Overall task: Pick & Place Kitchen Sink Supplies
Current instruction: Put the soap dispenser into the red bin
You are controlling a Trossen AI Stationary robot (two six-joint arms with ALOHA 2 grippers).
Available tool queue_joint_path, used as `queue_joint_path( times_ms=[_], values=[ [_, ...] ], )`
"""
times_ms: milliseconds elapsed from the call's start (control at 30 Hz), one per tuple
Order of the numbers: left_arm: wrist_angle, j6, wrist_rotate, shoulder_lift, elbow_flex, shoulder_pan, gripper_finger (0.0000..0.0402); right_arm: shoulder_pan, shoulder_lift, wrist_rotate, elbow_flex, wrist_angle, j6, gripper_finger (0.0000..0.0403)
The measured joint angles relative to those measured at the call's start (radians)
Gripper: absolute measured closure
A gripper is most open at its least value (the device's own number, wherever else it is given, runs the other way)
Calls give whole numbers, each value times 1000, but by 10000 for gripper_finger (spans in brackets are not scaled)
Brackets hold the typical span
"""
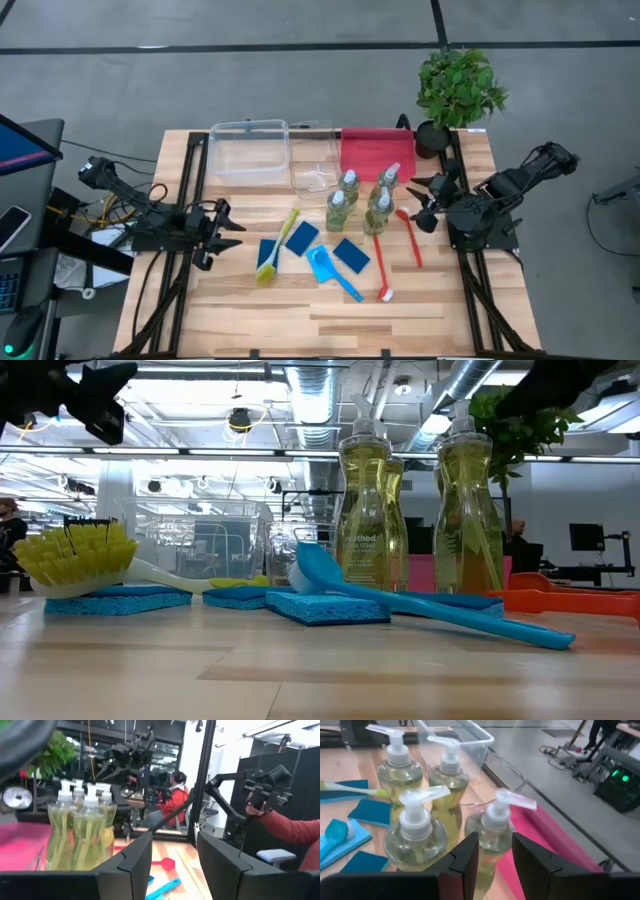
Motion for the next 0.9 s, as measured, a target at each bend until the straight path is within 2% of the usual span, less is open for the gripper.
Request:
queue_joint_path(
  times_ms=[233,500,600,800,900],
  values=[
    [-3,11,-10,25,0,0,243,-48,-7,39,-53,53,-15,280],
    [0,12,-10,61,0,0,243,-117,-47,40,-121,131,6,205],
    [2,12,-10,64,0,0,243,-151,-47,35,-132,189,-34,182],
    [5,13,-11,64,0,0,243,-242,-46,-120,-171,401,-207,173],
    [6,13,-11,64,0,0,243,-298,-46,-186,-188,428,-248,173]
  ],
)
